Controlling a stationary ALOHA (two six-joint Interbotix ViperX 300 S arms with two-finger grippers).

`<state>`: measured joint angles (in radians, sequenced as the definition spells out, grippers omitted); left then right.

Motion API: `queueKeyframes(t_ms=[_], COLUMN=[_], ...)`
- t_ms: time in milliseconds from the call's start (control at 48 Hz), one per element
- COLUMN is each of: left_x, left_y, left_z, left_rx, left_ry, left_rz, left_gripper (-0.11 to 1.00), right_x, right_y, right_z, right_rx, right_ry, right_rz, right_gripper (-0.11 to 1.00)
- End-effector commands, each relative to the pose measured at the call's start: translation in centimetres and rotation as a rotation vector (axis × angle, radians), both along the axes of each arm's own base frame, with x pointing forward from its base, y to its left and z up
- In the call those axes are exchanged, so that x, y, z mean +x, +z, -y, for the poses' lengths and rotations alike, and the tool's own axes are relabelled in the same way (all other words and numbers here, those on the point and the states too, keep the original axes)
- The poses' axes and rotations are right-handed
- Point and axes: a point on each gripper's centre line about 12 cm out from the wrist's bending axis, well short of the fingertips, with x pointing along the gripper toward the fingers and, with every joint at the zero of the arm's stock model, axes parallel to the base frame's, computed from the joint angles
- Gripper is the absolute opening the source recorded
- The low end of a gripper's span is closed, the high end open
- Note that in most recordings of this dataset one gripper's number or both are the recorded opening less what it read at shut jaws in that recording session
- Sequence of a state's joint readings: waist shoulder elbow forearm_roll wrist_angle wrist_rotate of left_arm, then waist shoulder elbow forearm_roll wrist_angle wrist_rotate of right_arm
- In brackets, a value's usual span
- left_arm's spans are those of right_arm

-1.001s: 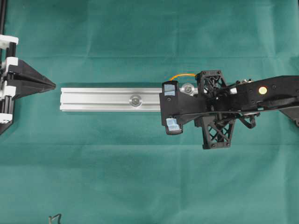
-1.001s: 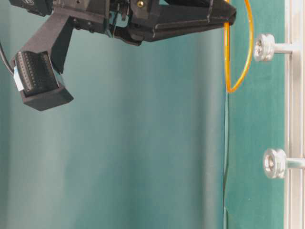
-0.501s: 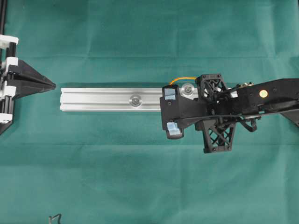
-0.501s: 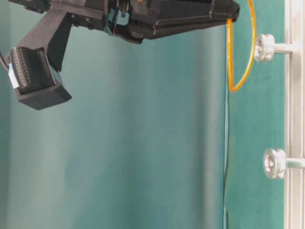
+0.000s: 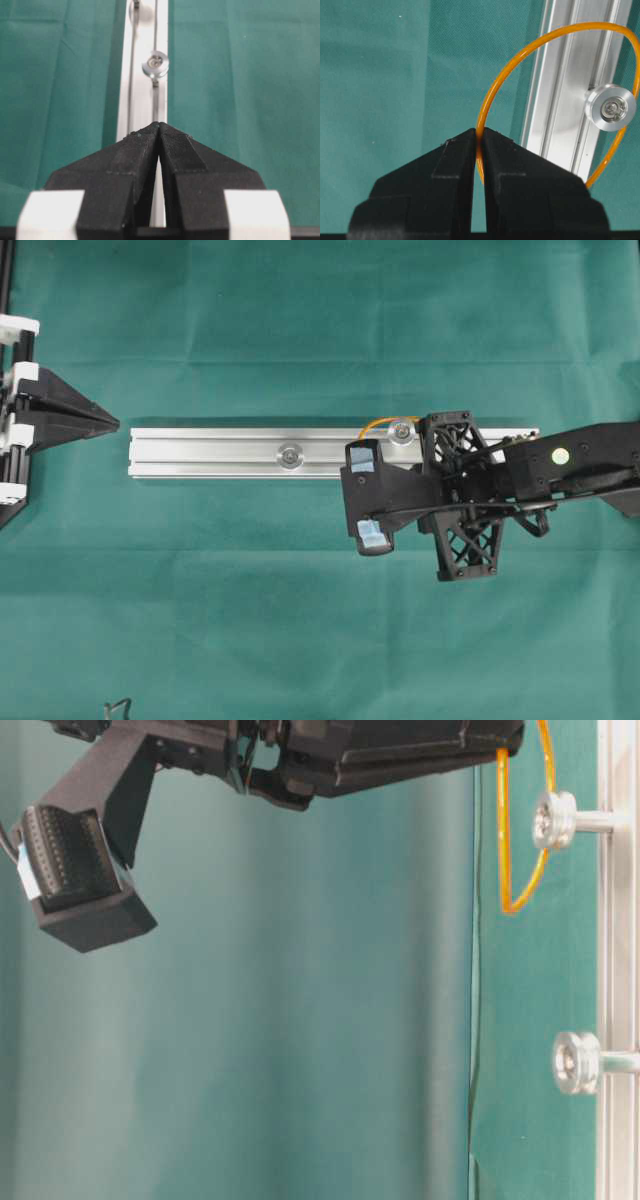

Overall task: Hook the rubber onto the shaft.
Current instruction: 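Loop the band over the right metal knob with the right gripper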

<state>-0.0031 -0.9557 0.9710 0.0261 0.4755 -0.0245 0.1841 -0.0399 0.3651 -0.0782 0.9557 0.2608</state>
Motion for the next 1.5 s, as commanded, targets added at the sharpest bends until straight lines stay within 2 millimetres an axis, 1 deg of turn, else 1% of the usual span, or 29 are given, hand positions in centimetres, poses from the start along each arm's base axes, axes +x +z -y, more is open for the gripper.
queueKeyframes(t_ms=[0, 188, 667, 1189, 1481], left_x=[0.3, 0.3, 0.3, 0.3, 0.3], left_y=[1.3, 1.3, 1.3, 1.3, 1.3], left_z=[0.0, 0.0, 0.0, 0.0, 0.0], left_rx=[0.001, 0.000, 0.000, 0.000, 0.000], left_ry=[0.000, -0.001, 0.001, -0.001, 0.001], left_rz=[0.031, 0.031, 0.031, 0.031, 0.031], left_gripper=[0.00, 0.00, 0.00, 0.00, 0.00], right_x=[0.4, 0.3, 0.1, 0.6, 0.5], right_y=[1.4, 1.3, 1.3, 1.4, 1.3], right_z=[-0.5, -0.7, -2.0, -4.3, -4.5], right_rx=[0.012, 0.012, 0.020, 0.052, 0.065], right_ry=[0.007, 0.012, 0.043, 0.080, 0.056], right_rz=[0.045, 0.042, 0.040, 0.040, 0.036], right_gripper=[0.07, 0.07, 0.07, 0.07, 0.07])
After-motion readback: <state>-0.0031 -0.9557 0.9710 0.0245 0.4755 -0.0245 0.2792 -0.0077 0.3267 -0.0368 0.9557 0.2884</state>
